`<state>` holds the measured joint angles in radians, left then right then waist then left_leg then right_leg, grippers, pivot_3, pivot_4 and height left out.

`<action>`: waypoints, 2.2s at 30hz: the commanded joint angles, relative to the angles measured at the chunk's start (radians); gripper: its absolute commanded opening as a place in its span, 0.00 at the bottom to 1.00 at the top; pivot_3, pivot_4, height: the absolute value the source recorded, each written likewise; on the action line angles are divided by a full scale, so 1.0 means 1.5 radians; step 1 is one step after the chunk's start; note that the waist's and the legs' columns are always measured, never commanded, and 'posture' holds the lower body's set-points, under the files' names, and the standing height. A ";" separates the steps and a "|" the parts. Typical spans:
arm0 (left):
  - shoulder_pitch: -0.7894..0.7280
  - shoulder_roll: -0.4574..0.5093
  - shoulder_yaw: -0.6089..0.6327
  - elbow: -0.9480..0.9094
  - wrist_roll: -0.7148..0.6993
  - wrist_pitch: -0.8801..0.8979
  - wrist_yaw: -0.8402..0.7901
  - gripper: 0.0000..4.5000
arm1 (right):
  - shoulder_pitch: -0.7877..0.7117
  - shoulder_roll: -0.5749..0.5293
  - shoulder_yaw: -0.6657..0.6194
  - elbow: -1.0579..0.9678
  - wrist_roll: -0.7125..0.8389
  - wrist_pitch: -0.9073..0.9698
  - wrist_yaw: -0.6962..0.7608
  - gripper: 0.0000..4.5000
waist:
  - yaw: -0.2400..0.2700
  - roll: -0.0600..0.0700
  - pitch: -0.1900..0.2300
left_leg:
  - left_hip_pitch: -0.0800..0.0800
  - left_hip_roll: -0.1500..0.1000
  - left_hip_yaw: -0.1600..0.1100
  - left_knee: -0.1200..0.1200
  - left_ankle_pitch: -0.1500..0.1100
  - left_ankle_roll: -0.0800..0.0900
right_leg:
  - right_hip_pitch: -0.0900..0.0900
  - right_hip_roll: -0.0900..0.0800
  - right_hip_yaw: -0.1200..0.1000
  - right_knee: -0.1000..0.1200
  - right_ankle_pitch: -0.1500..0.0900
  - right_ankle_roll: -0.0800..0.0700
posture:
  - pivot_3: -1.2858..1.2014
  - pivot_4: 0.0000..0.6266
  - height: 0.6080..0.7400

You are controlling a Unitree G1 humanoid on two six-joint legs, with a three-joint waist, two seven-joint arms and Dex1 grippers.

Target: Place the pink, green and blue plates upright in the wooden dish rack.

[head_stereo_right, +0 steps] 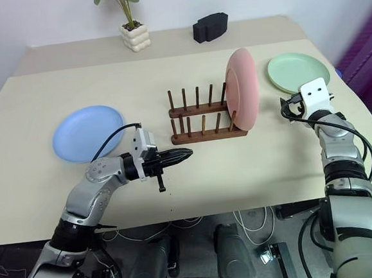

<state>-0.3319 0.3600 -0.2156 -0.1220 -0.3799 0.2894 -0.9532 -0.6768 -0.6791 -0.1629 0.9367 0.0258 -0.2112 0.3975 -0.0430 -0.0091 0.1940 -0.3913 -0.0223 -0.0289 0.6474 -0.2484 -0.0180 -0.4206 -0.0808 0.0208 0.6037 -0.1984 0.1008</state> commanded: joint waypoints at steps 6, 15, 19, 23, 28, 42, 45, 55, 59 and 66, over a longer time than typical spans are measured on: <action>-0.007 0.004 0.010 -0.014 0.001 -0.014 0.001 0.00 | -0.004 -0.007 -0.015 -0.035 0.014 0.002 0.007 0.98 | 0.001 0.000 0.000 | 0.000 0.000 0.000 0.000 0.000 0.000 | 0.000 0.000 0.000 0.000 0.000 0.000 | 0.52 0.24 0.97; -0.002 0.008 0.015 -0.017 0.002 -0.016 0.007 0.00 | -0.002 -0.001 -0.014 -0.038 0.016 0.006 0.012 0.98 | 0.001 0.000 0.000 | 0.000 0.000 0.000 0.000 0.000 0.000 | 0.000 0.000 0.000 0.000 0.000 0.000 | 0.52 0.24 0.97; -0.001 0.009 0.019 -0.018 0.002 -0.018 0.014 0.00 | 0.003 0.002 -0.017 -0.044 0.020 0.014 0.015 0.98 | 0.001 0.000 0.000 | 0.000 0.000 0.000 0.000 0.000 0.000 | 0.000 0.000 0.000 0.000 0.000 0.000 | 0.52 0.24 0.97; 0.016 0.015 0.021 -0.030 0.002 -0.018 0.024 0.00 | 0.005 0.006 -0.015 -0.047 0.024 0.022 0.015 0.98 | 0.001 0.000 0.000 | 0.000 0.000 0.000 0.000 0.000 0.000 | 0.000 0.000 0.000 0.000 0.000 0.000 | 0.52 0.24 0.97; 0.023 0.018 0.019 -0.037 -0.001 -0.017 0.029 0.00 | 0.000 0.009 -0.010 -0.045 0.020 0.023 0.011 0.98 | 0.001 0.000 0.000 | 0.000 0.000 0.000 0.000 0.000 0.000 | 0.000 0.000 0.000 0.000 0.000 0.000 | 0.52 0.24 0.97; 0.016 0.019 0.020 -0.034 -0.001 -0.017 0.030 0.00 | 0.002 0.015 -0.008 -0.048 0.017 0.021 0.014 0.98 | 0.001 0.000 0.000 | 0.000 0.000 0.000 0.000 0.000 0.000 | 0.000 0.000 0.000 0.000 0.000 0.000 | 0.52 0.24 0.97; 0.014 0.019 0.020 -0.030 0.000 -0.017 0.031 0.00 | 0.001 0.014 -0.008 -0.047 0.017 0.021 0.014 0.98 | 0.001 0.000 0.000 | 0.000 0.000 0.000 0.000 0.000 0.000 | 0.000 0.000 0.000 0.000 0.000 0.000 | 0.52 0.24 0.97; 0.018 0.020 0.020 -0.036 -0.001 -0.014 0.034 0.00 | -0.003 0.013 -0.016 -0.040 0.026 0.026 0.017 0.98 | 0.001 0.000 0.000 | 0.000 0.000 0.000 0.000 0.000 0.000 | 0.000 0.000 0.000 0.000 0.000 0.000 | 0.52 0.24 0.97; 0.017 0.022 0.019 -0.038 -0.002 -0.012 0.033 0.00 | 0.001 0.014 -0.019 -0.045 0.030 0.029 0.015 0.98 | 0.001 0.000 0.000 | 0.000 0.000 0.000 0.000 0.000 0.000 | 0.000 0.000 0.000 0.000 0.000 0.000 | 0.52 0.24 0.97; 0.013 0.025 0.020 -0.037 -0.002 -0.011 0.032 0.00 | 0.001 0.018 -0.014 -0.043 0.027 0.024 0.003 0.98 | 0.001 0.000 0.000 | 0.000 0.000 0.000 0.000 0.000 0.000 | 0.000 0.000 0.000 0.000 0.000 0.000 | 0.52 0.24 0.97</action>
<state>-0.3066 0.3917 -0.2007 -0.1337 -0.3791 0.2780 -0.9050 -0.6680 -0.6486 -0.1672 0.9041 0.0597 -0.1597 0.4089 -0.0416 -0.0091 0.1940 -0.3914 -0.0223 -0.0288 0.6476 -0.2484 -0.0180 -0.4206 -0.0810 0.0208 0.6036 -0.1986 0.1006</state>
